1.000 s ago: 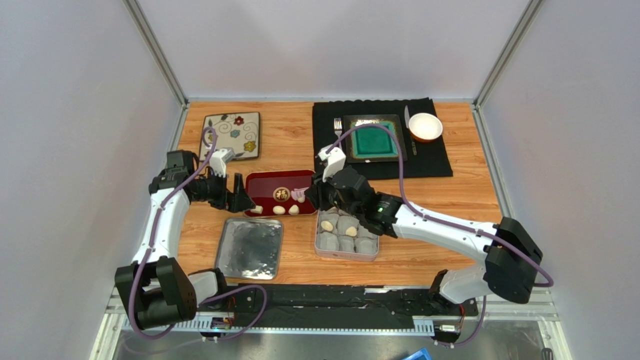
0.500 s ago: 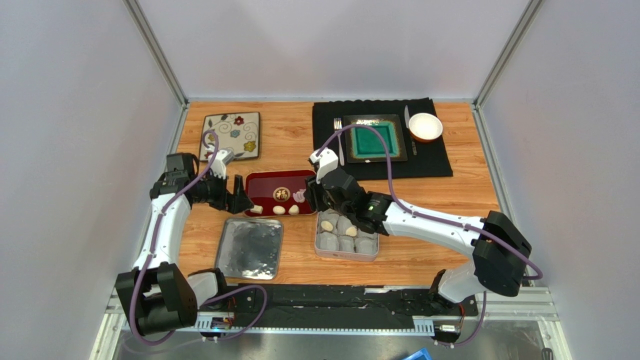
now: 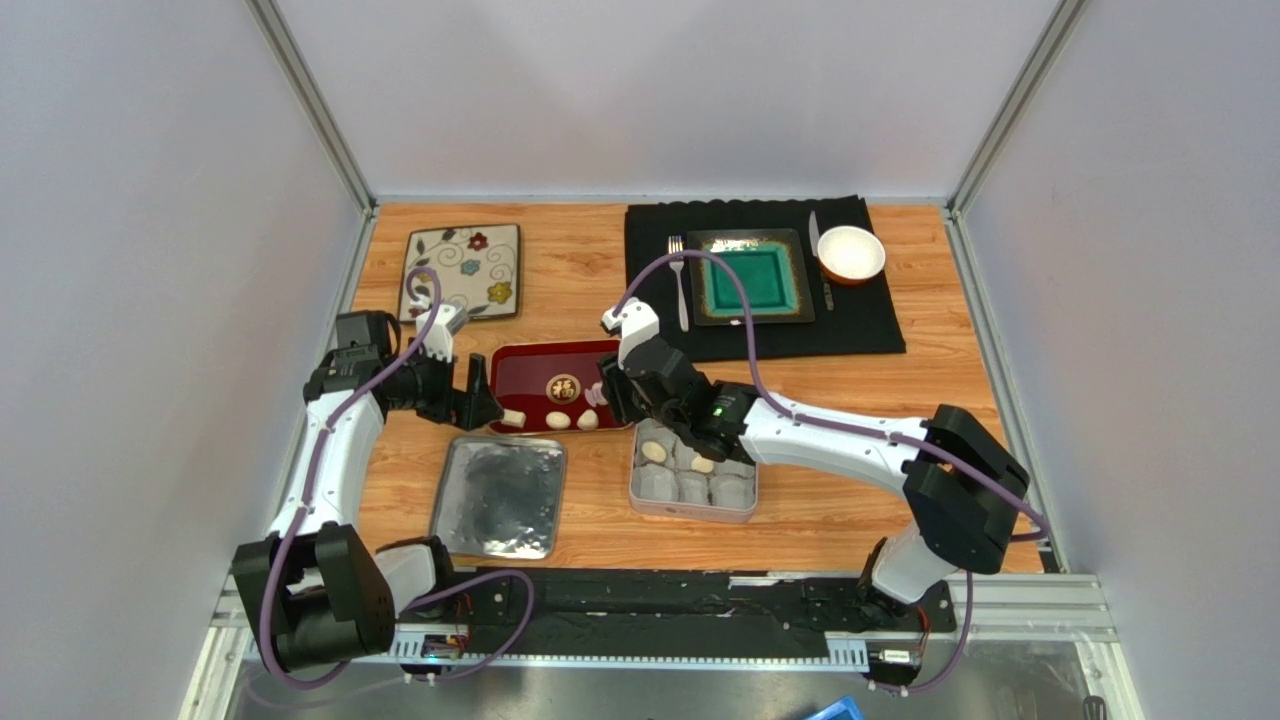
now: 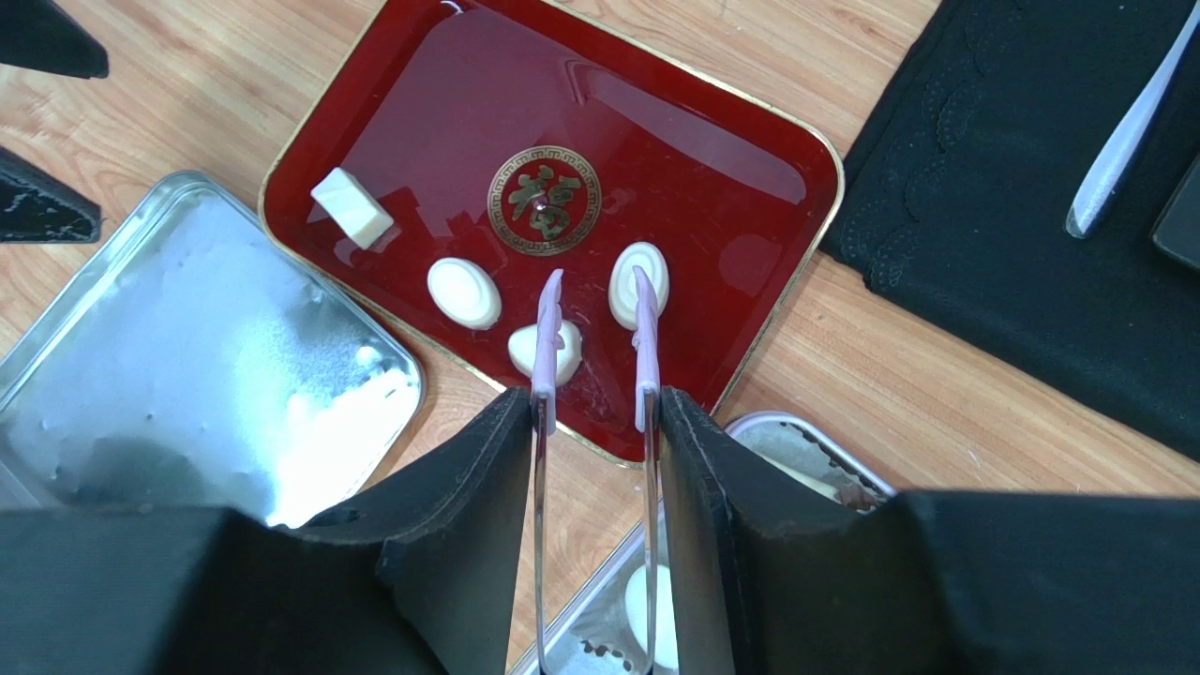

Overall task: Pack the chocolate
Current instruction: Pick up the fake chocolate from the plate.

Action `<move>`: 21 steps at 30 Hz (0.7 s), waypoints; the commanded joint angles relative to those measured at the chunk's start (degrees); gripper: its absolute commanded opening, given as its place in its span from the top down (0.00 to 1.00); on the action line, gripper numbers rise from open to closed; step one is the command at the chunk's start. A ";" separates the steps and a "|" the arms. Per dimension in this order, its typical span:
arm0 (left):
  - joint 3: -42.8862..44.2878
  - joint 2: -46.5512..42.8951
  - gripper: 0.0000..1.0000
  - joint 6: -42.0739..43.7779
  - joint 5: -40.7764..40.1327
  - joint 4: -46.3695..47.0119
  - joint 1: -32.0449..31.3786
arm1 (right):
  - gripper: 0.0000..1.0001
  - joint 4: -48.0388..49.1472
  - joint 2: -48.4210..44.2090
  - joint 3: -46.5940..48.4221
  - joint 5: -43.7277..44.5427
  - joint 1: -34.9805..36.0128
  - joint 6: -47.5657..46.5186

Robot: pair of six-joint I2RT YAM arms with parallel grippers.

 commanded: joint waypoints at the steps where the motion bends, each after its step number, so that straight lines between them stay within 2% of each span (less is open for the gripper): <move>1: -0.40 -1.49 0.02 -0.60 0.43 1.22 0.20 | 0.59 4.33 1.10 3.60 2.21 -0.23 -1.27; 21: -1.19 -2.55 0.02 -0.16 1.05 1.30 0.29 | 0.59 4.77 4.97 5.09 1.15 -2.25 -1.18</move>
